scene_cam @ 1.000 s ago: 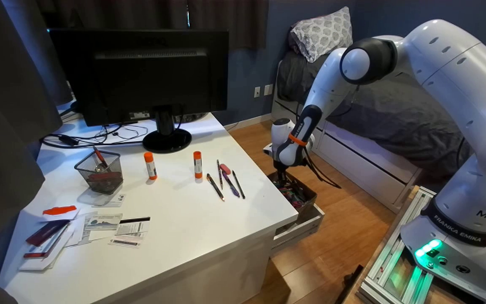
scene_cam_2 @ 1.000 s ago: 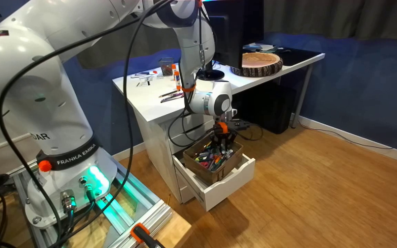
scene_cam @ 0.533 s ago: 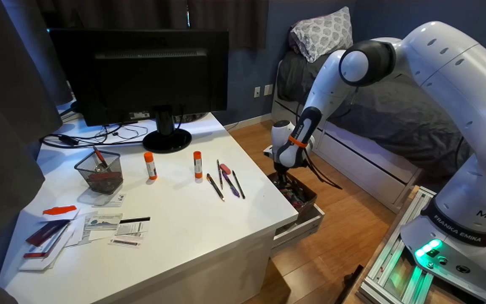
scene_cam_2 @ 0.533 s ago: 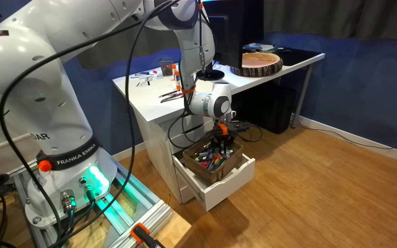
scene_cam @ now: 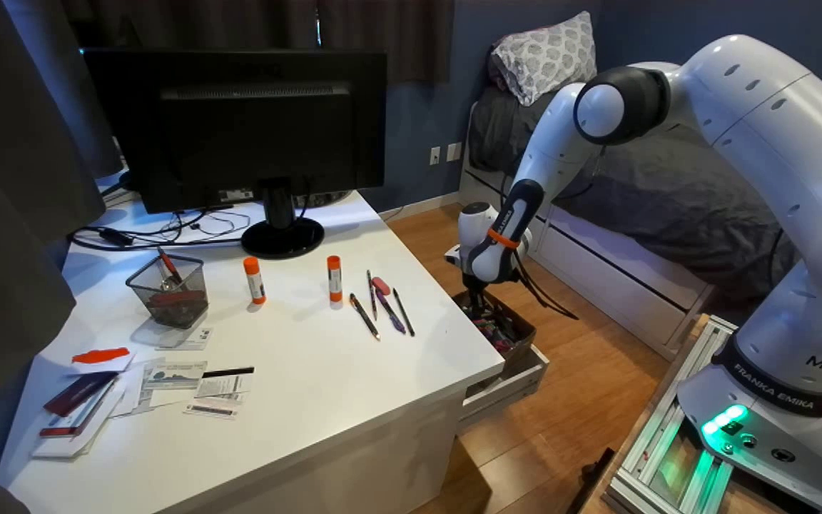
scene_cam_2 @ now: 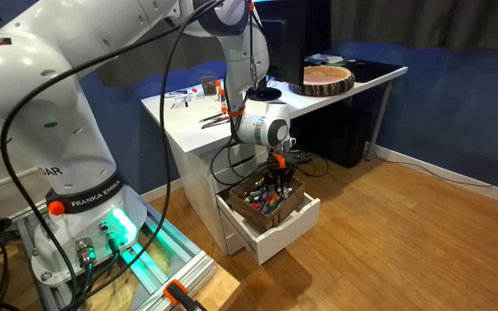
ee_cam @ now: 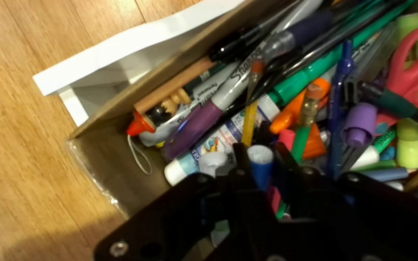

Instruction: Remove a blue marker from the opened drawer and put it on the desktop

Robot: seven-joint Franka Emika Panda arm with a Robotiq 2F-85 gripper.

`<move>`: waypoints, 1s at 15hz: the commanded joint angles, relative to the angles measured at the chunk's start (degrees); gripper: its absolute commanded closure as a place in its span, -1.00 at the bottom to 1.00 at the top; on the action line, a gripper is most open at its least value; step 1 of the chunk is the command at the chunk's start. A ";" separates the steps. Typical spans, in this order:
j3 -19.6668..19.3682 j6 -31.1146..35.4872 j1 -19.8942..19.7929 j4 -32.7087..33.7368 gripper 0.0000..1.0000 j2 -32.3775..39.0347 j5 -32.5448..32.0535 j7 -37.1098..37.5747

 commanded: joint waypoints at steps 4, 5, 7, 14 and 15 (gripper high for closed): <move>-1.03 -4.24 1.40 -10.57 0.89 -11.06 -0.44 3.01; -1.43 -5.41 1.77 -11.60 0.89 -12.43 -0.53 3.86; -2.46 -7.69 2.69 -13.63 0.89 -15.07 -0.88 5.93; -0.35 -6.14 0.17 -24.31 0.89 -26.09 -0.65 4.78; 0.13 -4.98 -0.46 -26.51 0.89 -28.25 -0.42 4.34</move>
